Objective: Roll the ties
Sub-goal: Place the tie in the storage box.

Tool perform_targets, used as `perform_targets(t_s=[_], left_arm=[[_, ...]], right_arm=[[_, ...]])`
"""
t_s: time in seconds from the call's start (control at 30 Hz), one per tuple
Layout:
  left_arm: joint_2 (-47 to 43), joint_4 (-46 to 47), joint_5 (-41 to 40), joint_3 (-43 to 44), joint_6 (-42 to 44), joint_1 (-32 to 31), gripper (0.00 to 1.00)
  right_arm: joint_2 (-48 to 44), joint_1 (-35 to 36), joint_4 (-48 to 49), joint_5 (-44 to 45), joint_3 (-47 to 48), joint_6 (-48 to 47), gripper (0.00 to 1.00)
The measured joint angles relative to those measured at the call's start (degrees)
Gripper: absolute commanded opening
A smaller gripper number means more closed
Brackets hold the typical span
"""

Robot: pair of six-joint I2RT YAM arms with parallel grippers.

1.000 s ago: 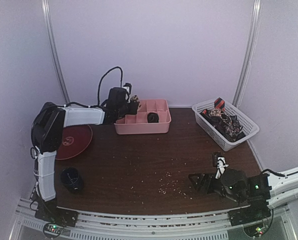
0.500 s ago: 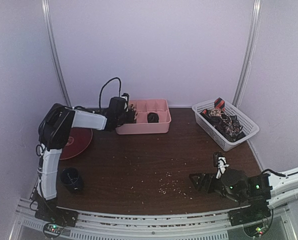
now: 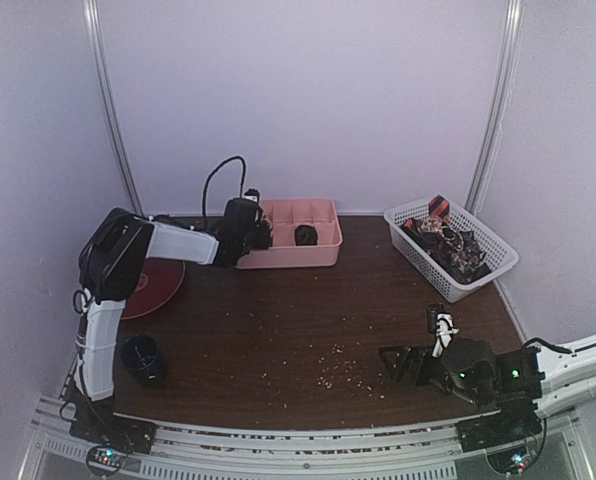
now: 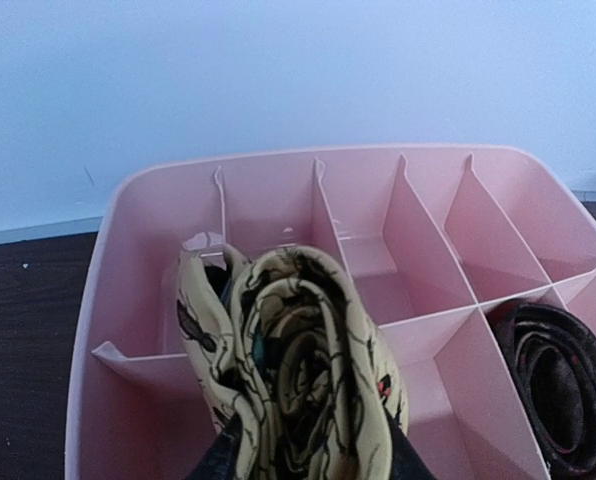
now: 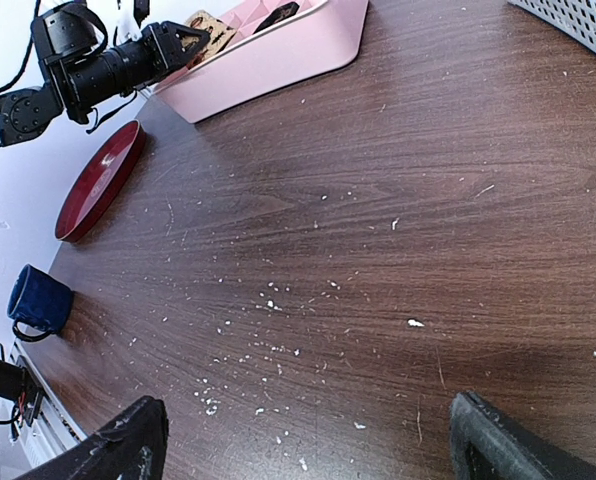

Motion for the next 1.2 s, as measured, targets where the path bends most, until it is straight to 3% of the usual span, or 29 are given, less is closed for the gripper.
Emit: perform_targets(t_s=[0.4, 0.77, 1.2], left_arm=[[0.4, -2.2, -5.4, 0.8, 1.4, -1.5, 0.33], [5.0, -14.1, -14.8, 11.4, 0.8, -4.7, 0.32], [6.1, -21.7, -15.7, 15.3, -4.4, -4.8, 0.31]], right_arm=[[-0.3, 0.0, -0.1, 0.0, 0.0, 0.0, 1.00], [-2.7, 0.0, -0.9, 0.0, -0.2, 0.3, 1.00], [-4.0, 0.0, -2.1, 0.0, -0.3, 0.2, 1.00]])
